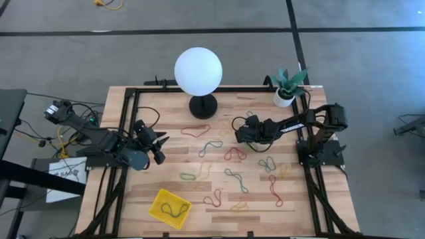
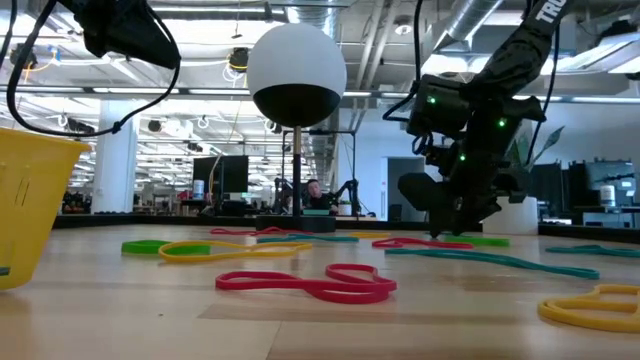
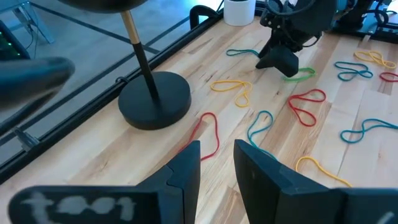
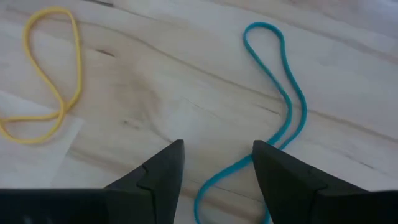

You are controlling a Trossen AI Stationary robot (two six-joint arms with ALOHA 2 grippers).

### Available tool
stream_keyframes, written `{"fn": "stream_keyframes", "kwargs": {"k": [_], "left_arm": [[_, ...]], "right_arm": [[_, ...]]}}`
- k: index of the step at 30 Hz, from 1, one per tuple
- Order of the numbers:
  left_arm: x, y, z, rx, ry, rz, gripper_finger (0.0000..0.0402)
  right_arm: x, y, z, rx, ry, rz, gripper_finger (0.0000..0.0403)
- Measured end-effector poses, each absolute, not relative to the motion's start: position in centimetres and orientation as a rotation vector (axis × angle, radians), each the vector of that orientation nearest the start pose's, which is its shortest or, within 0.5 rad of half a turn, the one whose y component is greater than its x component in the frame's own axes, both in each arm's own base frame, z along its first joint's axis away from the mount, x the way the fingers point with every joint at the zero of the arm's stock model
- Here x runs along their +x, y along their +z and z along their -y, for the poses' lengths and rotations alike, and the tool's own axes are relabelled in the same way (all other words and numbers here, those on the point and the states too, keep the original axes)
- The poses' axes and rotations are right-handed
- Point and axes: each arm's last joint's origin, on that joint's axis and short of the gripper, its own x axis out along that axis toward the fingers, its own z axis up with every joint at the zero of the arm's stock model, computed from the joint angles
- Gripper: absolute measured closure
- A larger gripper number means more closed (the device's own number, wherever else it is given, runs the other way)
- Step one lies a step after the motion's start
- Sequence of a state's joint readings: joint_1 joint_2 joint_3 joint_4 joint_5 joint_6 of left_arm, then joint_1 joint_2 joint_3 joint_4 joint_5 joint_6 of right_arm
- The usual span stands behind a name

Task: Pick and place items into bin
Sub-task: Put the blue rubber band into the yellow bin

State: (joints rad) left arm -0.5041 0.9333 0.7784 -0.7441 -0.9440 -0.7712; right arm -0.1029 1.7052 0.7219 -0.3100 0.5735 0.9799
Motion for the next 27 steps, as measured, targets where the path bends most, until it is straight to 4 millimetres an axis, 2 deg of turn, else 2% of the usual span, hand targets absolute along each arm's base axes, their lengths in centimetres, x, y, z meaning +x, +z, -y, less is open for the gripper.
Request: {"fn": "stream_keyframes", "kwargs": {"k": [12,16,19,27], "left_arm": [[15.7,27.1,6.0,-0.13,0.625,-0.468,0.0313],[15.7,27.1,6.0,-0.129,0.625,-0.468,0.0313],[15.7,27.1,6.0,-0.13,0.626,-0.468,0.0313],[15.7,27.1,6.0,-0.129,0.626,-0.469,0.0313]], "right_arm": [[26.2,11.0,1.9,0.493,-1.088,-0.879,0.0225],[26.2,10.9,2.0,0.499,-1.091,-0.883,0.0226],[26.2,10.9,2.1,0.571,-1.084,-0.884,0.023],[25.2,10.1,2.8,0.606,-1.119,-0.888,0.0284]]}}
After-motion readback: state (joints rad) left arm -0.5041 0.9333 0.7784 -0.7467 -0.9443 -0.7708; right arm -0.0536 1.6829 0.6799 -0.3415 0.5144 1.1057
